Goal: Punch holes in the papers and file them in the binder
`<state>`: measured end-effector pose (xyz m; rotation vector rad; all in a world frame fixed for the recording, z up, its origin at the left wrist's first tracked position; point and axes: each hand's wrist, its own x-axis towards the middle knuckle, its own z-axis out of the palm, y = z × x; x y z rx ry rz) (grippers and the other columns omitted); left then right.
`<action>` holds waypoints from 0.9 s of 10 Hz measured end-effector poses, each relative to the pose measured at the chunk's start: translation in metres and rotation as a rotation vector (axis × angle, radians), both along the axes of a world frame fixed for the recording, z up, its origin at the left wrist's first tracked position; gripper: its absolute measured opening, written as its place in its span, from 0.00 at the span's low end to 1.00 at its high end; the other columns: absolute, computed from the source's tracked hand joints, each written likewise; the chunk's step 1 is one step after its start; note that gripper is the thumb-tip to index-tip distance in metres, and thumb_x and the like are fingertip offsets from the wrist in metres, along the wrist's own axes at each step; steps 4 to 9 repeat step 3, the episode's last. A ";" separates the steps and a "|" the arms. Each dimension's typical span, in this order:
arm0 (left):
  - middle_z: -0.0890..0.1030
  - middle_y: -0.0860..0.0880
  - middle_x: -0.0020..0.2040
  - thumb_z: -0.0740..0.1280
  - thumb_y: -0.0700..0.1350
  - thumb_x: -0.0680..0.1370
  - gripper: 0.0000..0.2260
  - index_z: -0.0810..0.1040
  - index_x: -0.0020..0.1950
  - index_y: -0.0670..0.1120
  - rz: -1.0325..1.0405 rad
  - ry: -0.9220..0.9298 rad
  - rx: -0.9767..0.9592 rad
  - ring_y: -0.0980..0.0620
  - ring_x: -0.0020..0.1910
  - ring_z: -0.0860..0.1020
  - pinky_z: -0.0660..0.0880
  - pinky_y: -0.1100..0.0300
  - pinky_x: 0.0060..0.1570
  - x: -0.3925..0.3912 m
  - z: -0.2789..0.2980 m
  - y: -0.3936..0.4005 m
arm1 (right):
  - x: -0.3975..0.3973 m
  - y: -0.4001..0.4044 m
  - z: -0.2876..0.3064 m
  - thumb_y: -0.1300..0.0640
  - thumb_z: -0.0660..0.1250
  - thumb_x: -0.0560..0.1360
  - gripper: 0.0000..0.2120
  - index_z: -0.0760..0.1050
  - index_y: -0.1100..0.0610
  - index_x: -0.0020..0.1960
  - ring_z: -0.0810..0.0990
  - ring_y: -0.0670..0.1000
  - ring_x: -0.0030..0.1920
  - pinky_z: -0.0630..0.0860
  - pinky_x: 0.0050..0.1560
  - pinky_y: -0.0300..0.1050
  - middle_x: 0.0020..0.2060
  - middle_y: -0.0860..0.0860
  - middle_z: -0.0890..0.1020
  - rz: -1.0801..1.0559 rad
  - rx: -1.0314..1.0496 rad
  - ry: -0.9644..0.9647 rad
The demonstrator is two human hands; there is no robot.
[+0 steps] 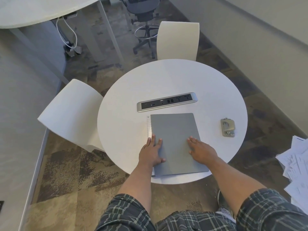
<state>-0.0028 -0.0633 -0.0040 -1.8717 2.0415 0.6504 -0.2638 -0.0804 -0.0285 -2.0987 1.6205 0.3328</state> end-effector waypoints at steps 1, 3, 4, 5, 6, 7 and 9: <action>0.40 0.49 0.85 0.70 0.65 0.75 0.47 0.45 0.84 0.57 0.001 0.018 -0.029 0.46 0.84 0.45 0.55 0.49 0.80 0.004 0.003 -0.001 | 0.000 -0.003 0.009 0.48 0.55 0.86 0.30 0.51 0.52 0.84 0.53 0.47 0.82 0.55 0.79 0.45 0.83 0.47 0.52 -0.007 -0.031 -0.022; 0.40 0.48 0.85 0.55 0.72 0.78 0.44 0.44 0.85 0.49 0.002 -0.022 -0.260 0.46 0.84 0.44 0.45 0.48 0.82 0.007 0.019 0.005 | 0.004 -0.007 0.028 0.41 0.53 0.85 0.32 0.51 0.53 0.84 0.50 0.46 0.83 0.50 0.79 0.43 0.83 0.47 0.53 -0.021 -0.219 -0.046; 0.40 0.48 0.85 0.55 0.72 0.78 0.44 0.44 0.85 0.49 0.002 -0.022 -0.260 0.46 0.84 0.44 0.45 0.48 0.82 0.007 0.019 0.005 | 0.004 -0.007 0.028 0.41 0.53 0.85 0.32 0.51 0.53 0.84 0.50 0.46 0.83 0.50 0.79 0.43 0.83 0.47 0.53 -0.021 -0.219 -0.046; 0.40 0.48 0.85 0.55 0.72 0.78 0.44 0.44 0.85 0.49 0.002 -0.022 -0.260 0.46 0.84 0.44 0.45 0.48 0.82 0.007 0.019 0.005 | 0.004 -0.007 0.028 0.41 0.53 0.85 0.32 0.51 0.53 0.84 0.50 0.46 0.83 0.50 0.79 0.43 0.83 0.47 0.53 -0.021 -0.219 -0.046; 0.40 0.48 0.85 0.55 0.72 0.78 0.44 0.44 0.85 0.49 0.002 -0.022 -0.260 0.46 0.84 0.44 0.45 0.48 0.82 0.007 0.019 0.005 | 0.004 -0.007 0.028 0.41 0.53 0.85 0.32 0.51 0.53 0.84 0.50 0.46 0.83 0.50 0.79 0.43 0.83 0.47 0.53 -0.021 -0.219 -0.046; 0.40 0.48 0.85 0.55 0.72 0.78 0.44 0.44 0.85 0.49 0.002 -0.022 -0.260 0.46 0.84 0.44 0.45 0.48 0.82 0.007 0.019 0.005 | 0.004 -0.007 0.028 0.41 0.53 0.85 0.32 0.51 0.53 0.84 0.50 0.46 0.83 0.50 0.79 0.43 0.83 0.47 0.53 -0.021 -0.219 -0.046; 0.40 0.48 0.85 0.55 0.72 0.78 0.44 0.44 0.85 0.49 0.002 -0.022 -0.260 0.46 0.84 0.44 0.45 0.48 0.82 0.007 0.019 0.005 | 0.004 -0.007 0.028 0.41 0.53 0.85 0.32 0.51 0.53 0.84 0.50 0.46 0.83 0.50 0.79 0.43 0.83 0.47 0.53 -0.021 -0.219 -0.046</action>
